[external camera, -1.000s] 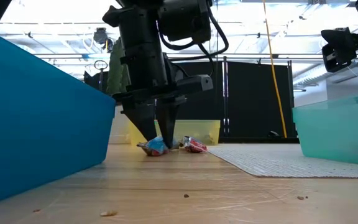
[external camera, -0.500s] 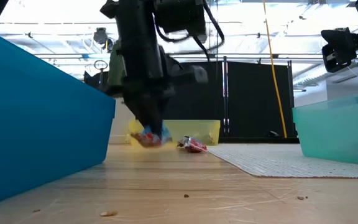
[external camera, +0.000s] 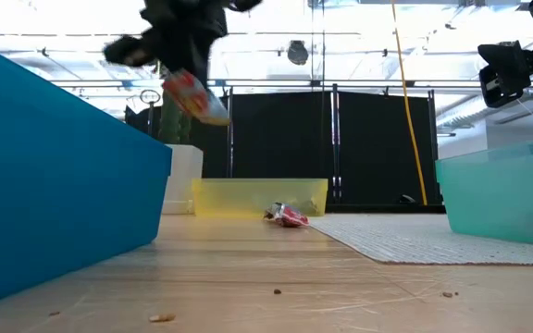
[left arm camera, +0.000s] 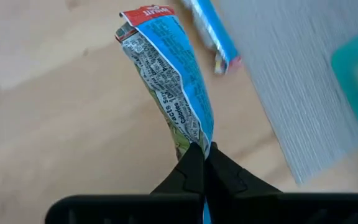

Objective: Pick and place Granola Bars by type
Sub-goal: Put the red granola bar into the blue bin

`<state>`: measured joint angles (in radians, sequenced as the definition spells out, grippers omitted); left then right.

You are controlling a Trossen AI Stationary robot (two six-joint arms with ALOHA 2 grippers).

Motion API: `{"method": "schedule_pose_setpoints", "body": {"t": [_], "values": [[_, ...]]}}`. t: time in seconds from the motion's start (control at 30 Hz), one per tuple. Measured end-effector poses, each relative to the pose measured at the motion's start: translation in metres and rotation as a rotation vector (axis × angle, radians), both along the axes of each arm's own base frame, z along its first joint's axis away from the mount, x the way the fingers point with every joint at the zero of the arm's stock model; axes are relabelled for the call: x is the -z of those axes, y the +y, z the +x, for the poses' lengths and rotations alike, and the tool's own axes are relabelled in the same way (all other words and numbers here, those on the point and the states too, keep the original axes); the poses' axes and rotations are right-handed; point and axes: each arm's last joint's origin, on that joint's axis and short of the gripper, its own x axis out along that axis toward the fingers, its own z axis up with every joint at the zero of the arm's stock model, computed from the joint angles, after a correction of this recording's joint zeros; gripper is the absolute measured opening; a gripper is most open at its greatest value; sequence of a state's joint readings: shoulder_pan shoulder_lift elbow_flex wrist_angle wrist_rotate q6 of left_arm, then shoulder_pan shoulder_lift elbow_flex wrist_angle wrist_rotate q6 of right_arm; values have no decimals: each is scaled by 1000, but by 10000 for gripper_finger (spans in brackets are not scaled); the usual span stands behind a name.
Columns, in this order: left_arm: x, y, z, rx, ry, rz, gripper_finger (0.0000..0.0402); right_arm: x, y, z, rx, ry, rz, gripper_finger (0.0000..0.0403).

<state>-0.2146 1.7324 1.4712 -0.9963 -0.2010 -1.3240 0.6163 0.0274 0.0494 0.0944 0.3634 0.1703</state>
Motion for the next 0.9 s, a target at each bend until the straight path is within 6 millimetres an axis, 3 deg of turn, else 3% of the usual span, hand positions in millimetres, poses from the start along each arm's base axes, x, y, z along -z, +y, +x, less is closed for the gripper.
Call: {"method": "schedule_pose_setpoints", "body": {"t": [0.23, 0.4, 0.77, 0.9], "values": [[-32, -14, -35, -48, 6, -139, 1, 0, 0, 0, 0, 0, 0, 228], [-44, -30, -59, -123, 34, -166, 1, 0, 0, 0, 0, 0, 0, 228], [-46, -75, -91, -247, 72, -216, 0, 0, 0, 0, 0, 0, 0, 231], [-34, -93, -94, -282, 123, -191, 0, 0, 0, 0, 0, 1, 0, 232]]}}
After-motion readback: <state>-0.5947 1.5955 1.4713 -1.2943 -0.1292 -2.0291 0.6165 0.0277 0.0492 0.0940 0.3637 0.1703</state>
